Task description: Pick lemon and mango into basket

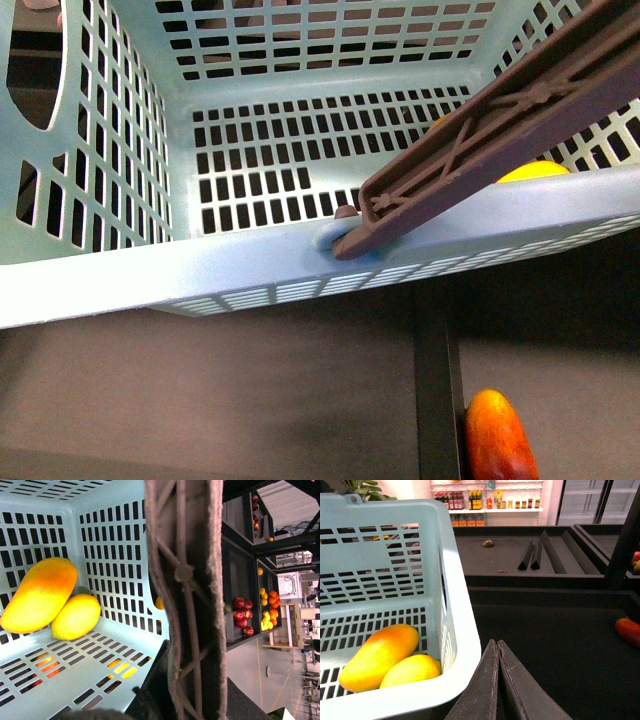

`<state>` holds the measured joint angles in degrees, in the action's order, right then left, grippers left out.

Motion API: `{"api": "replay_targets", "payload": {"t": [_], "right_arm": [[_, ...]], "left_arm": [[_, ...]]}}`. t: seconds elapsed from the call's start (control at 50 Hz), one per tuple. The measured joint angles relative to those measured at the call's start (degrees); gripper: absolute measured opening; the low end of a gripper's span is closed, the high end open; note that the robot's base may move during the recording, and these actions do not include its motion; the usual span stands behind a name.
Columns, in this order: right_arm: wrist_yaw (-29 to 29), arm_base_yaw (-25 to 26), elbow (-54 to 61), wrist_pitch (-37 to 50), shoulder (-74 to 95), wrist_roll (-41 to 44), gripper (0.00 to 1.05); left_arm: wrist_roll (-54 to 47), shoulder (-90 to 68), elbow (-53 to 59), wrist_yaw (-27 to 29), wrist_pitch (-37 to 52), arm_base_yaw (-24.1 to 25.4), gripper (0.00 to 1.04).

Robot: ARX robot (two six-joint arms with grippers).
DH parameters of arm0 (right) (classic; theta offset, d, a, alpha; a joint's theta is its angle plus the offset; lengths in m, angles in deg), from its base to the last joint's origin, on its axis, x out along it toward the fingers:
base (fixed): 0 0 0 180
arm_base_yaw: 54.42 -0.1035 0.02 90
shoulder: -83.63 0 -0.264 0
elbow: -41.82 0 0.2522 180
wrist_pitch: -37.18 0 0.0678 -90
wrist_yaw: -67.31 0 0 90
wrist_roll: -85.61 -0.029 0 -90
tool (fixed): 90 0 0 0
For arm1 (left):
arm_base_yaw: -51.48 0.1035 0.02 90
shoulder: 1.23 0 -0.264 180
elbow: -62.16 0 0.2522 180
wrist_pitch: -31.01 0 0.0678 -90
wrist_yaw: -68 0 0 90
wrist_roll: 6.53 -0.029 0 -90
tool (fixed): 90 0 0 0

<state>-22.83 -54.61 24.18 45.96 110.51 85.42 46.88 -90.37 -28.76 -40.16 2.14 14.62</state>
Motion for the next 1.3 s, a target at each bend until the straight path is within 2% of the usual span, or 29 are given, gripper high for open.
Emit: {"api": "replay_targets", "payload": {"t": [0.3, 0.4, 0.86, 0.999, 1.299], "right_arm": [[0.02, 0.0, 1.81, -4.35, -6.23, 0.0, 0.02], [0.0, 0.0, 2.89, -3.37, -7.56, 0.0, 0.02], [0.0, 0.0, 2.89, -12.44, -16.81, 0.0, 0.02], [0.09, 0.0, 2.86, -21.94, -25.29, 0.0, 0.02], [0.04, 0.0, 2.86, -22.47, -26.49, 0.0, 0.02]], "left_arm": [[-0.02, 0.0, 0.0, 0.0, 0.0, 0.0, 0.06], [-0.02, 0.0, 0.0, -0.02, 0.0, 0.0, 0.06], [-0.02, 0.0, 0.0, 0.02, 0.0, 0.0, 0.06], [-0.04, 0.0, 0.0, 0.0, 0.0, 0.02, 0.06], [-0.04, 0.0, 0.0, 0.0, 0.0, 0.0, 0.06]]}}
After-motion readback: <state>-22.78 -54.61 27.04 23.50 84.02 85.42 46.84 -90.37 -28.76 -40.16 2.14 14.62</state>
